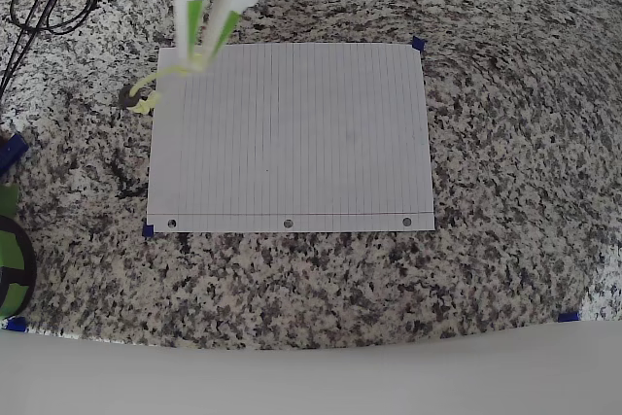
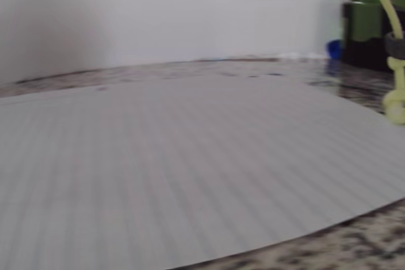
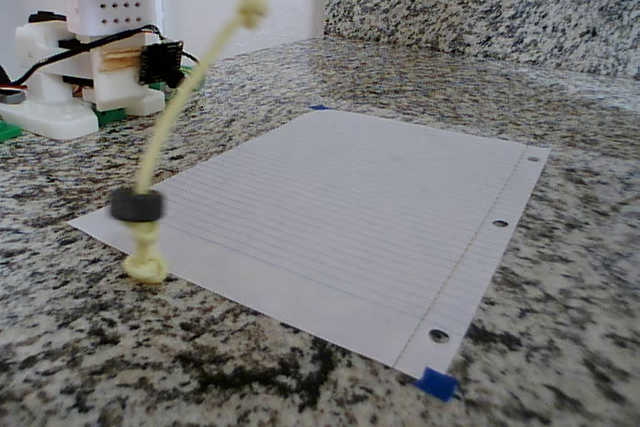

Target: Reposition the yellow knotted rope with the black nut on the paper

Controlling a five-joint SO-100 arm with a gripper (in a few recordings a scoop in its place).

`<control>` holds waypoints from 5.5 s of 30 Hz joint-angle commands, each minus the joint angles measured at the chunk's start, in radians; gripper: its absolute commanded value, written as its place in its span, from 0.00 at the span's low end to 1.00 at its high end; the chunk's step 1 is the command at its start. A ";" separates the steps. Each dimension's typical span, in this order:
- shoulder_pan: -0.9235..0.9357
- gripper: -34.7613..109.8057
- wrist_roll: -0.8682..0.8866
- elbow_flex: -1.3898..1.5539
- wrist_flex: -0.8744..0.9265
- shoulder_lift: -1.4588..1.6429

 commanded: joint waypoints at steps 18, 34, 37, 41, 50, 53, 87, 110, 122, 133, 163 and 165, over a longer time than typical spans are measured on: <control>-0.313 0.24 0.017 0.109 0.469 0.299; -0.479 0.24 -0.603 0.124 0.410 0.333; -0.497 0.27 -0.732 0.137 0.407 0.356; -0.497 0.50 -0.824 0.146 0.417 0.379; -0.500 0.60 -0.979 0.147 0.402 0.390; -0.485 0.60 -1.135 0.143 0.368 0.385; 0.175 0.50 -2.482 -0.630 0.647 -0.871; 0.133 0.51 -2.577 -0.715 0.538 -1.152; 0.158 0.51 -2.589 -0.727 0.503 -1.190; 0.175 0.47 -2.595 -0.730 0.485 -1.221; 0.222 0.24 -2.589 -0.732 0.451 -1.097; 0.235 0.24 -2.576 -0.732 0.443 -1.017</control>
